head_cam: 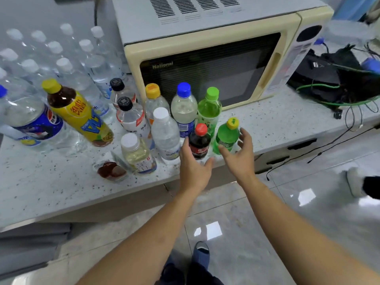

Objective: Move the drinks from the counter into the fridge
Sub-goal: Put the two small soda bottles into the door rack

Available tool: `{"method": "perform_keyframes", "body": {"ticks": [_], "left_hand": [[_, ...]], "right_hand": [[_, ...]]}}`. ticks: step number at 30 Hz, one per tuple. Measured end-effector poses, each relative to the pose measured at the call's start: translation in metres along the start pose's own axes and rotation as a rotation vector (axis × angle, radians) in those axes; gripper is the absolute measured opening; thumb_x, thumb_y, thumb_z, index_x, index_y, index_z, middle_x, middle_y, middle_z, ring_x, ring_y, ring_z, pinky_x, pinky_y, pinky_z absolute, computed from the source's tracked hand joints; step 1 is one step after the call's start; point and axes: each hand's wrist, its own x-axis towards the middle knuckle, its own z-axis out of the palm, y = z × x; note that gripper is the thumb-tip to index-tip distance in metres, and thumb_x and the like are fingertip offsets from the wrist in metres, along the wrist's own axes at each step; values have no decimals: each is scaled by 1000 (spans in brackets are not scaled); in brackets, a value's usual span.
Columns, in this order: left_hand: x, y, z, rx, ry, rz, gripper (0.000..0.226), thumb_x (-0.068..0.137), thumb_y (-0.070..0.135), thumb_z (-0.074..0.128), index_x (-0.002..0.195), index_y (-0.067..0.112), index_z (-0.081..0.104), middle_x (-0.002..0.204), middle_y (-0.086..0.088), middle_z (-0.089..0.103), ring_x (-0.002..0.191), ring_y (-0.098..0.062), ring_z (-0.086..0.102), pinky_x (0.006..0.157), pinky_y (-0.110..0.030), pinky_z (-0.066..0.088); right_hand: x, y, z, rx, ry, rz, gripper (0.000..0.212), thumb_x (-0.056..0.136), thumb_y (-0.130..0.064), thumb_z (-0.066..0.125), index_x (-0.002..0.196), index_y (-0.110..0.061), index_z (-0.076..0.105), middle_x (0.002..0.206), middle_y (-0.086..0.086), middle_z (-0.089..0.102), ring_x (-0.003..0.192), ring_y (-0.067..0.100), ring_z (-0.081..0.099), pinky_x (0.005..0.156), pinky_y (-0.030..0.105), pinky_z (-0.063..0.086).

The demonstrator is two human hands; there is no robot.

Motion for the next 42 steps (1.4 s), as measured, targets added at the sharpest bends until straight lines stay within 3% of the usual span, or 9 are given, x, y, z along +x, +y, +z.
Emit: {"method": "perform_keyframes", "body": {"ticks": [3,8,13,18,21,28,34,37,42], "left_hand": [[8,3,14,-31,86,-64,92,76,21,81,149,21,26,148,-2,41,135,-18,45,111,-38,39],[15,9,27,-60,208,-115,74,74,28,82,135,20,40,129,-3,56,117,-21,57,99,-37,47],[9,9,21,-61,158,-115,63,72,28,83,123,25,46,116,5,66,105,-16,64,92,-36,50],[-22,-5,-15,-150,68,-118,56,72,27,84,116,35,49,107,17,66,96,-1,66,84,-18,49],[-47,-13,-47,-287,34,-151,51,75,18,83,117,27,55,104,12,71,97,1,67,79,-9,49],[-115,-45,-127,-576,75,-373,66,69,38,82,127,17,58,122,-8,68,118,-27,61,102,-48,47],[-189,-78,-200,-760,260,-476,60,70,49,75,120,16,64,111,-18,68,105,-36,63,92,-51,50],[-233,-93,-242,-790,349,-494,63,70,50,72,119,11,64,104,-20,68,95,-37,63,77,-47,53],[-323,-124,-317,-878,482,-485,67,85,47,64,125,-5,53,98,-27,58,79,-37,58,71,-45,50]], "right_hand": [[12,2,1,44,-38,-49,78,74,-28,84,140,-22,43,136,-4,54,126,10,52,108,33,43],[18,7,6,91,-73,-87,62,72,-25,86,124,-26,53,109,-26,60,102,-10,57,88,9,45],[12,5,3,179,-67,-105,54,72,-23,87,116,-22,56,105,-10,65,96,4,63,84,22,52],[-24,8,-1,297,-97,-58,53,72,-28,86,117,-18,60,102,0,70,93,17,67,83,30,55],[-50,4,5,365,-151,-9,46,74,-26,86,113,-17,63,98,0,72,89,15,68,81,33,58],[-124,-9,37,467,-405,112,26,77,-26,82,99,-24,69,88,0,73,79,10,69,66,24,57],[-206,-24,82,381,-712,144,24,83,-19,79,104,-19,67,92,5,70,82,13,68,73,33,61],[-256,-37,106,333,-841,144,24,82,-18,80,102,-21,66,87,-3,71,79,11,68,69,28,59],[-355,-58,148,260,-974,101,30,81,-16,81,105,-19,66,84,-4,72,74,8,68,61,21,55]]}}
